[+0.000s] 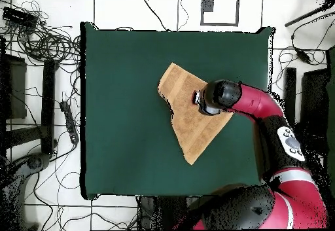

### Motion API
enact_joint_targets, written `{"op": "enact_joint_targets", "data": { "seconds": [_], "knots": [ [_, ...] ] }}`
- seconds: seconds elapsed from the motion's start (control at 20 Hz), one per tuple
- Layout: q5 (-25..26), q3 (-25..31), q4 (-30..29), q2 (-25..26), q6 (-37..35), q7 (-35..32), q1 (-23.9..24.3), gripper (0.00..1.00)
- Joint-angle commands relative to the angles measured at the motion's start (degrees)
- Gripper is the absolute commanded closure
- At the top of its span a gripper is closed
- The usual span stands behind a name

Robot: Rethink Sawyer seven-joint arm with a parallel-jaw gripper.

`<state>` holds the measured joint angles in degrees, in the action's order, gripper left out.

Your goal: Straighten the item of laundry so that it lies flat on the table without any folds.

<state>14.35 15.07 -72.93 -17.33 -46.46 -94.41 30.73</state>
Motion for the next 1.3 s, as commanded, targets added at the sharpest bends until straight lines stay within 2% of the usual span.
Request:
{"op": "enact_joint_targets", "data": {
  "seconds": [0.05,0.45,1.3],
  "knots": [
    [4.88,6.46,8.9,10.93,-2.82,14.69,-0.5,0.0],
    [8.66,10.16,20.74,18.03,-8.29,26.18,1.6,0.0],
    [12.83,16.77,32.78,25.67,-13.65,40.85,4.29,0.0]
  ]
}}
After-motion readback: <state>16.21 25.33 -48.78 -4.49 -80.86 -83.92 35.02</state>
